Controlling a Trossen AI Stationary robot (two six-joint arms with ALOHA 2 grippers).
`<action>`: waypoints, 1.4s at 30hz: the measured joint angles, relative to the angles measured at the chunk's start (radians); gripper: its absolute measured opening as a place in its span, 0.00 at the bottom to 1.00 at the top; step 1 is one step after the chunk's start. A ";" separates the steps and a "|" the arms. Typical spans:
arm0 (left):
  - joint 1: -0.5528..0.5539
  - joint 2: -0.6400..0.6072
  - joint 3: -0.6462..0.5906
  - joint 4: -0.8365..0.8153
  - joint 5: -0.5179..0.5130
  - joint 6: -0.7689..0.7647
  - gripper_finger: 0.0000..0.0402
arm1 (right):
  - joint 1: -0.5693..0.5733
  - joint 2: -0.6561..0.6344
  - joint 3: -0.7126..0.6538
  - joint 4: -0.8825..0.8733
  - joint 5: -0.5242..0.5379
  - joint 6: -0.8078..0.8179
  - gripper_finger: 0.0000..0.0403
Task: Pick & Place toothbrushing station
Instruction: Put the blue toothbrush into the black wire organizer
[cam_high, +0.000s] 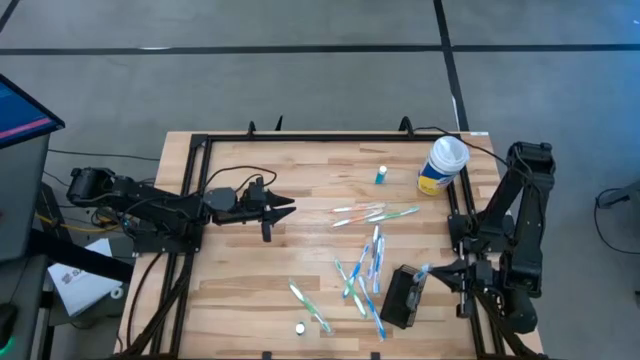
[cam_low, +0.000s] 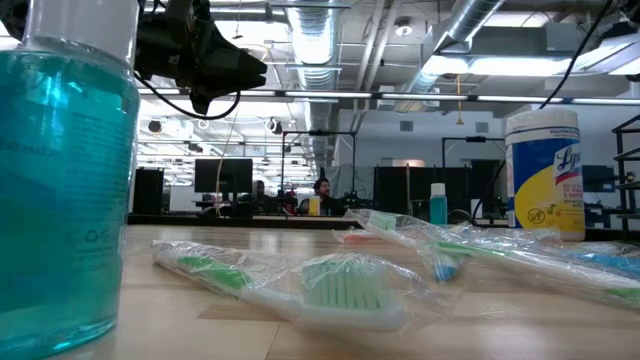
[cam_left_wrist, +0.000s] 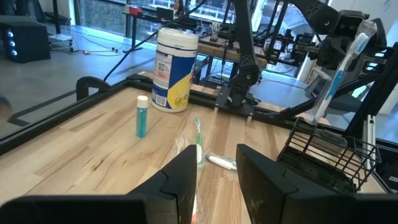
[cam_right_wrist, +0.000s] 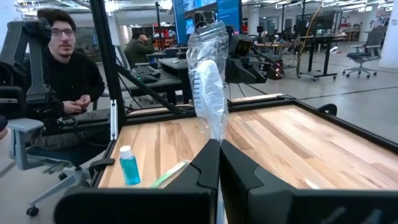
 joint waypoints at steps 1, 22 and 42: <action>0.000 0.000 0.000 0.000 0.000 0.000 0.27 | 0.000 0.001 0.000 -0.013 0.000 0.020 0.00; 0.000 0.000 0.000 0.000 0.000 0.000 0.27 | 0.006 0.014 -0.092 -0.091 0.000 0.267 0.00; 0.000 0.000 0.000 0.000 0.000 0.000 0.27 | 0.040 0.014 -0.213 0.045 0.000 0.302 0.00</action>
